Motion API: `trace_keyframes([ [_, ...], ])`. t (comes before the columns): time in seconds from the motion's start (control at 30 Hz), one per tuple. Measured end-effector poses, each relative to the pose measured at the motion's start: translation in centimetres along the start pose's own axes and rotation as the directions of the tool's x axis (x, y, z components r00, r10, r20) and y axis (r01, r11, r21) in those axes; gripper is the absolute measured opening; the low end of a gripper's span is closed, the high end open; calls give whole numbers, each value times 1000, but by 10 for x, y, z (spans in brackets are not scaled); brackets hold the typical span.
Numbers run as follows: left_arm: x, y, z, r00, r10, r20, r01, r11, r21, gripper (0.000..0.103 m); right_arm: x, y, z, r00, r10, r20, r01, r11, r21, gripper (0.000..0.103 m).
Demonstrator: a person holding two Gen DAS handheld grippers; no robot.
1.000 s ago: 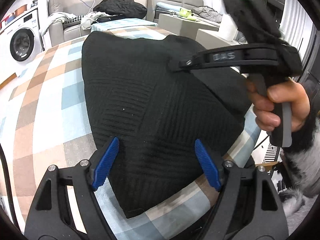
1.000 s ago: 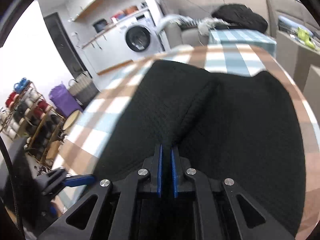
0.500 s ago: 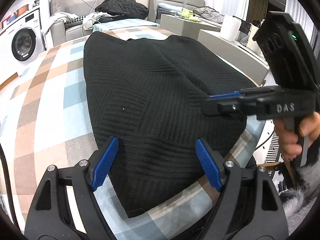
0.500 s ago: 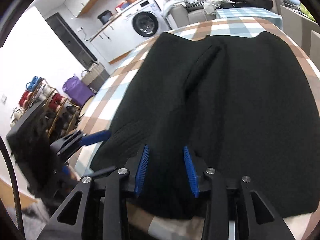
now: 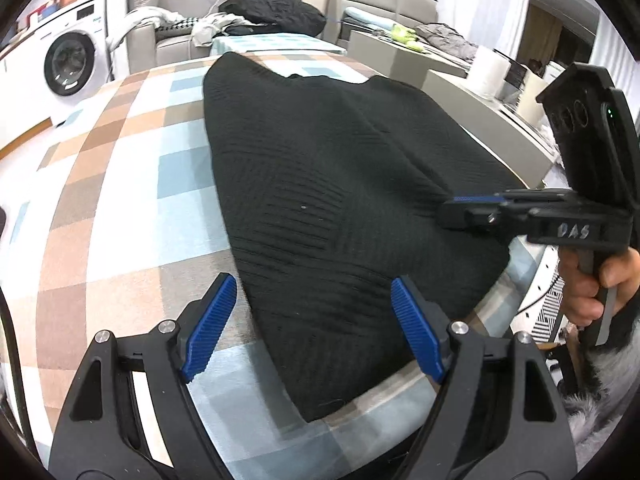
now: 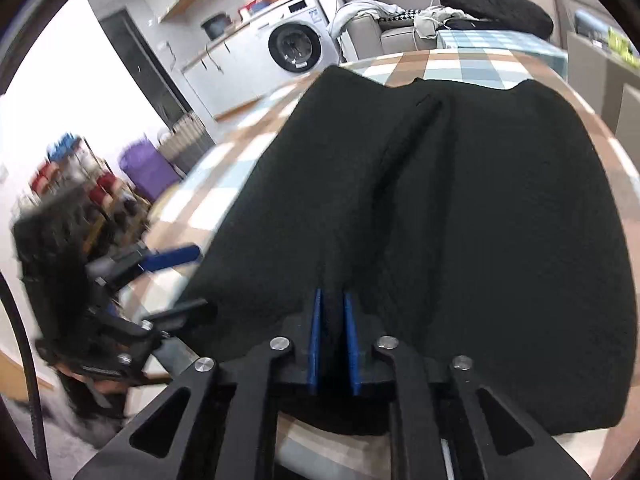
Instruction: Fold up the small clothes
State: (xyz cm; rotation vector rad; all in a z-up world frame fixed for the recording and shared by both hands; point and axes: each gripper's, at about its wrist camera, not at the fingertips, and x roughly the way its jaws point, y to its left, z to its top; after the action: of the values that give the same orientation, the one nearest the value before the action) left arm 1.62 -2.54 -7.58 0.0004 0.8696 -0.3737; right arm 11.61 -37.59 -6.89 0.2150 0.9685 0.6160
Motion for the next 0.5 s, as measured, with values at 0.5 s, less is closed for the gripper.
trace_keyframes([
  [0.5,0,14,2,1000,16,4,-16,999,-40,78,66,-40,116,998,-59,20,56,993,104,16],
])
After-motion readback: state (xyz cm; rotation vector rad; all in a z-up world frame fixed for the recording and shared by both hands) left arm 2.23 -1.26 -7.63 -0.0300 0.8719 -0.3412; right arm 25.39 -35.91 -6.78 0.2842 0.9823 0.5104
